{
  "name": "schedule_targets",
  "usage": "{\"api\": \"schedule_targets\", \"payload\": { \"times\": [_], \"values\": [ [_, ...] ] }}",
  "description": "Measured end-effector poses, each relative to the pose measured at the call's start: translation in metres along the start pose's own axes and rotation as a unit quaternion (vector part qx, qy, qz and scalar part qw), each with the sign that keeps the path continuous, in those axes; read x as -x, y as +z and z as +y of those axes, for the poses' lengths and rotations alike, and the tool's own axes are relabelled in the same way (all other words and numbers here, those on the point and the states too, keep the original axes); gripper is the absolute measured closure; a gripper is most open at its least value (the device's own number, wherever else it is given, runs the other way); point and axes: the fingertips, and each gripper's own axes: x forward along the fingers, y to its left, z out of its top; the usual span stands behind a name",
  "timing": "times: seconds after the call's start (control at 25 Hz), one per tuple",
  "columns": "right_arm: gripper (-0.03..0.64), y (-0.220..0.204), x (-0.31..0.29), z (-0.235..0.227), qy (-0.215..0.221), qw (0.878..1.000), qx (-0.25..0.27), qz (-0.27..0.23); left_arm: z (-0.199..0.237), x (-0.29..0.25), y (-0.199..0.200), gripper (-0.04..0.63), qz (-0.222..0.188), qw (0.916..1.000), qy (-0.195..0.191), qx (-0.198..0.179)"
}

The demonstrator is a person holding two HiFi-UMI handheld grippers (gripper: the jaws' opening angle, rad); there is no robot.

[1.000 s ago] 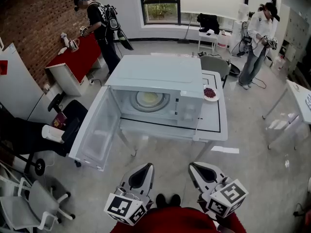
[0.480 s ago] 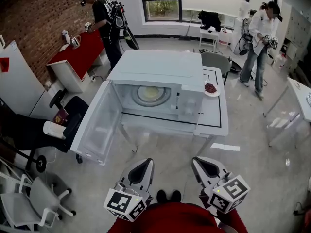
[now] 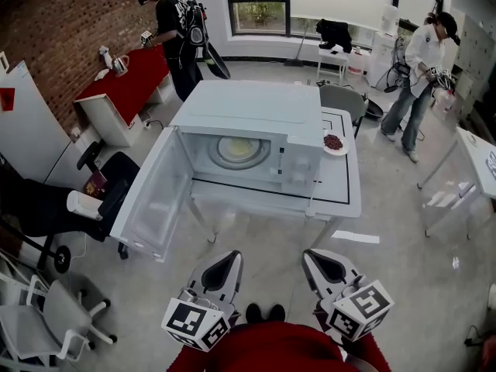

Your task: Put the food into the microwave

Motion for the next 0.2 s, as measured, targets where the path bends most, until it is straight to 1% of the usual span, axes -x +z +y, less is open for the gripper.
{"api": "schedule_targets", "payload": {
  "times": [0.2],
  "values": [
    [0.603, -0.0012, 0.0012, -0.0015, -0.001, 1.000, 0.015, -0.002, -0.0038, -0.0010, 0.0008, 0.586, 0.000, 1.0000, -0.001, -0.004]
  ]
}}
